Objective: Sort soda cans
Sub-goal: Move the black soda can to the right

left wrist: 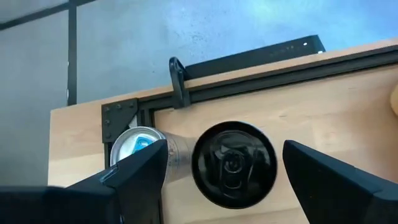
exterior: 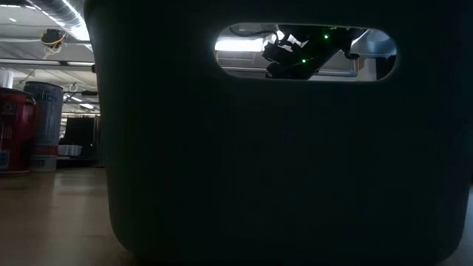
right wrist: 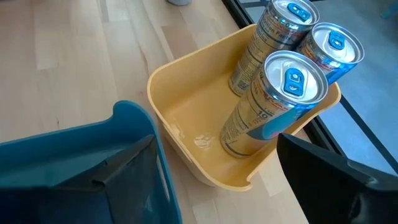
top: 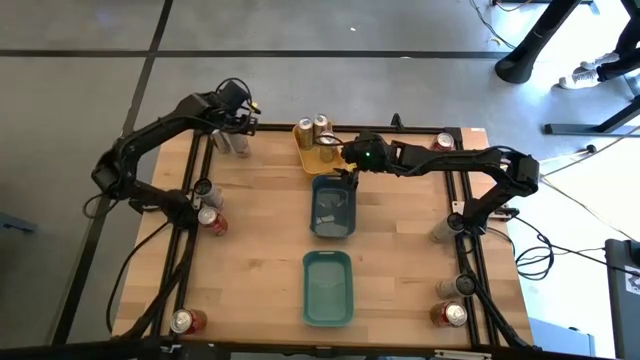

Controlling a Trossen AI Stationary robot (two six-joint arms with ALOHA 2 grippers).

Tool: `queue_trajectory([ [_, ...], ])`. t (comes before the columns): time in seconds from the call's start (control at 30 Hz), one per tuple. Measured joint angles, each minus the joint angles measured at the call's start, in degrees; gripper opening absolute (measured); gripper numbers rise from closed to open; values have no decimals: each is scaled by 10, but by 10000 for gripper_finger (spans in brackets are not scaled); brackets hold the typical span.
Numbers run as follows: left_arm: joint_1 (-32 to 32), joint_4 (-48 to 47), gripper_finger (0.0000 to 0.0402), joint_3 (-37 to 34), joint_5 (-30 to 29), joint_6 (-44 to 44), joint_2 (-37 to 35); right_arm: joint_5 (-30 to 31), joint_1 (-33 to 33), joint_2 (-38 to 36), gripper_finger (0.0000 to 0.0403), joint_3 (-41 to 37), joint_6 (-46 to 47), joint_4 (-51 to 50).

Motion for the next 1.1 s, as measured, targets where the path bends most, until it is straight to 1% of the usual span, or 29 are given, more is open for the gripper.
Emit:
queue_trajectory([
  [0.2, 11, 0, 308, 0, 20, 0, 25, 0, 0, 0, 331, 0, 0, 0],
  [0.3, 12, 4, 308, 0, 48, 0, 39, 0, 0, 0, 331, 0, 0, 0],
  [0.43, 12, -1, 308, 0, 54, 2, 54, 0, 0, 0, 331, 0, 0, 0],
  [0.57, 13, 0, 308, 0, 58, 0, 60, 0, 0, 0, 331, 0, 0, 0],
  [0.83, 12, -4, 308, 0, 110, 11, 60, 0, 0, 0, 331, 0, 0, -1],
  [0.93, 5, -1, 308, 0, 125, 17, 60, 0, 0, 0, 331, 0, 0, -2],
  [1.1, -24, 27, 308, 0, 129, 26, 60, 0, 0, 0, 331, 0, 0, -2],
])
